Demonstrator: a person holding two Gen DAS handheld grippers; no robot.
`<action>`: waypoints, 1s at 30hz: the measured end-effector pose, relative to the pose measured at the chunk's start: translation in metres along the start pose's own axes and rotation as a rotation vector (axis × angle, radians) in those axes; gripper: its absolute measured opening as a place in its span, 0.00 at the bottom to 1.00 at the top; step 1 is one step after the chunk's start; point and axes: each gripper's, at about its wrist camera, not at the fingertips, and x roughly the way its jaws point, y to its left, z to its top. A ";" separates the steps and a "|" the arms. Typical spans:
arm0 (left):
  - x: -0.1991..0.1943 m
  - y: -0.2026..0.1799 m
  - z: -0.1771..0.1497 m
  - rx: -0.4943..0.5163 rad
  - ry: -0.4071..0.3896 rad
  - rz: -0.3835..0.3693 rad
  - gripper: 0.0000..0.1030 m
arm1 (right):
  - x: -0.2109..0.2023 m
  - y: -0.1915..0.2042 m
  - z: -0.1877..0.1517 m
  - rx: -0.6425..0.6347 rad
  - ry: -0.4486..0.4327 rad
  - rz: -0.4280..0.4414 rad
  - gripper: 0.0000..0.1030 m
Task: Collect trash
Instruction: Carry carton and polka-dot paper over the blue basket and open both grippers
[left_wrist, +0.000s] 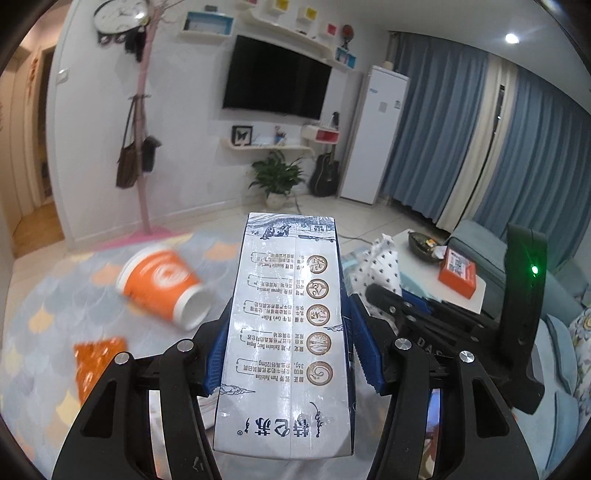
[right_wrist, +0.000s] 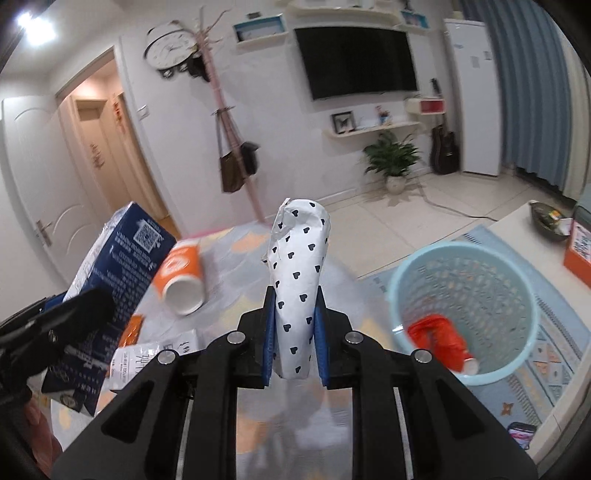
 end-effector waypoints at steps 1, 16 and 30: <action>0.004 -0.006 0.005 0.007 -0.003 -0.007 0.54 | -0.004 -0.007 0.003 0.010 -0.011 -0.022 0.16; 0.123 -0.097 0.055 -0.021 0.097 -0.136 0.54 | -0.017 -0.147 0.047 0.008 0.036 -0.161 0.16; 0.223 -0.139 0.040 -0.013 0.243 -0.160 0.55 | 0.042 -0.227 0.015 0.127 0.232 -0.141 0.16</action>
